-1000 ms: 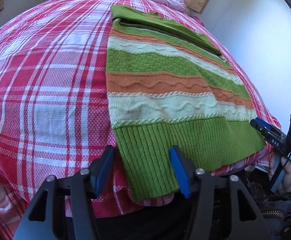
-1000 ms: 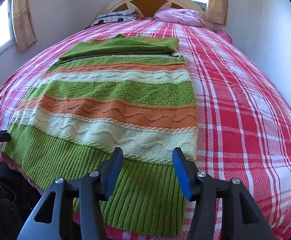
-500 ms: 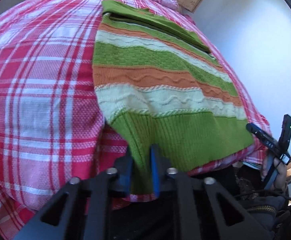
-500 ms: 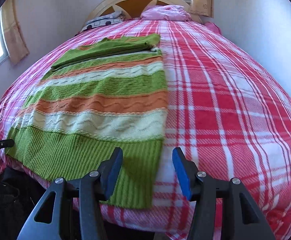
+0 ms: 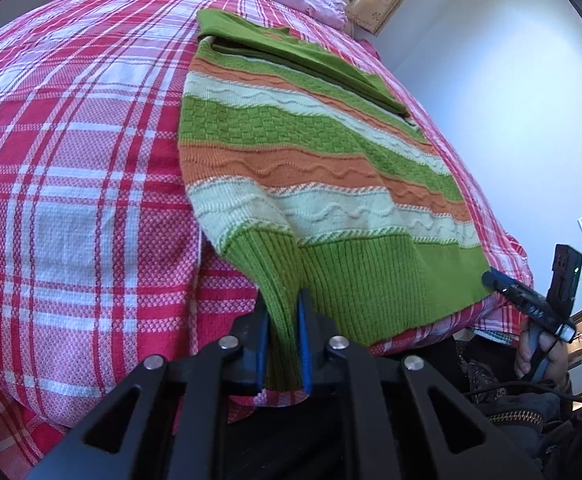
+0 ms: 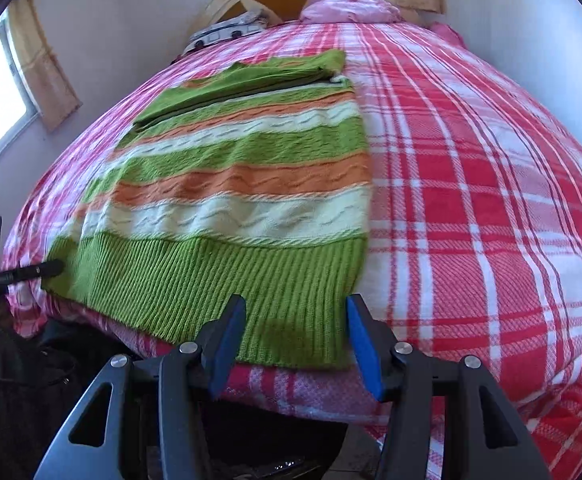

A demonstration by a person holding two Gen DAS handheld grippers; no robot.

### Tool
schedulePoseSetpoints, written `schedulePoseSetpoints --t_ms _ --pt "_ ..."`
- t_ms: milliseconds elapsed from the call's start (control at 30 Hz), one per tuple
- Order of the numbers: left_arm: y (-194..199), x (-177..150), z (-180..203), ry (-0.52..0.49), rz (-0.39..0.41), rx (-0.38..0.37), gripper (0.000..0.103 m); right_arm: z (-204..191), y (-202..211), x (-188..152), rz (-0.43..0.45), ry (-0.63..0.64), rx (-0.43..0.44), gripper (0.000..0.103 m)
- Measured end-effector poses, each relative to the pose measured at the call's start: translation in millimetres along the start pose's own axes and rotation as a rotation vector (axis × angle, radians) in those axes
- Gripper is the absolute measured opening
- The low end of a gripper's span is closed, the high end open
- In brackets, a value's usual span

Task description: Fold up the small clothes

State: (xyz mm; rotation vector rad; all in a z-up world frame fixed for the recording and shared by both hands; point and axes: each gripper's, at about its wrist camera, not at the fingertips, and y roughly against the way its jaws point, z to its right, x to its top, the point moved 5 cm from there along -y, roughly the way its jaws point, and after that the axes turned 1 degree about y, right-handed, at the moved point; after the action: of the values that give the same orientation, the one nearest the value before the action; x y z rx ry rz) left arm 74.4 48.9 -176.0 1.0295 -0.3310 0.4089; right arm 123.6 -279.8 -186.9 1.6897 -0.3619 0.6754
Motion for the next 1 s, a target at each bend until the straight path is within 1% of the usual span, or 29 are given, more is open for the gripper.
schedulePoseSetpoints --t_ms 33,67,100,133,167,233,400,433,500,700,800,1000 --pt "0.1 0.0 -0.1 0.002 0.001 -0.003 0.013 -1.4 -0.9 -0.7 0.01 0.021 -0.009 0.04" --pt "1.3 0.4 -0.5 0.005 0.005 -0.012 0.013 0.9 -0.9 -1.7 0.025 0.028 -0.026 0.022" --pt "3.6 1.1 -0.8 0.01 0.013 -0.022 0.013 5.5 -0.4 -1.0 0.031 0.012 -0.028 0.015" --pt "6.0 2.3 -0.7 0.014 0.023 -0.033 0.013 12.4 1.5 -0.8 0.037 -0.029 0.01 0.01" --pt "8.9 4.0 -0.4 0.016 0.035 -0.044 0.012 18.9 3.6 -0.7 0.046 -0.075 0.057 0.007" --pt "16.7 7.9 0.2 0.014 0.07 -0.065 0.012 25.2 6.4 0.1 0.065 -0.118 0.098 0.006" --pt "31.5 20.2 4.6 0.01 0.122 -0.107 0.012 23.2 23.2 12.1 0.154 -0.198 0.285 0.005" --pt "34.0 24.5 5.9 0.009 0.131 -0.114 0.012 22.5 27.1 16.6 0.172 -0.203 0.31 0.005" --pt "39.6 32.4 7.6 0.0 0.154 -0.121 0.012 22.6 32.0 27.8 0.202 -0.217 0.333 0.005" --pt "48.5 65.1 17.4 -0.04 0.231 -0.122 0.01 31.0 37.2 63.9 0.271 -0.235 0.304 0.004" --pt "48.7 80.1 20.0 -0.044 0.254 -0.14 0.01 35.0 38.1 83.3 0.316 -0.239 0.285 0.004" --pt "49.8 115.3 19.8 -0.041 0.317 -0.145 0.01 36.9 37.4 121.5 0.369 -0.223 0.265 0.004"
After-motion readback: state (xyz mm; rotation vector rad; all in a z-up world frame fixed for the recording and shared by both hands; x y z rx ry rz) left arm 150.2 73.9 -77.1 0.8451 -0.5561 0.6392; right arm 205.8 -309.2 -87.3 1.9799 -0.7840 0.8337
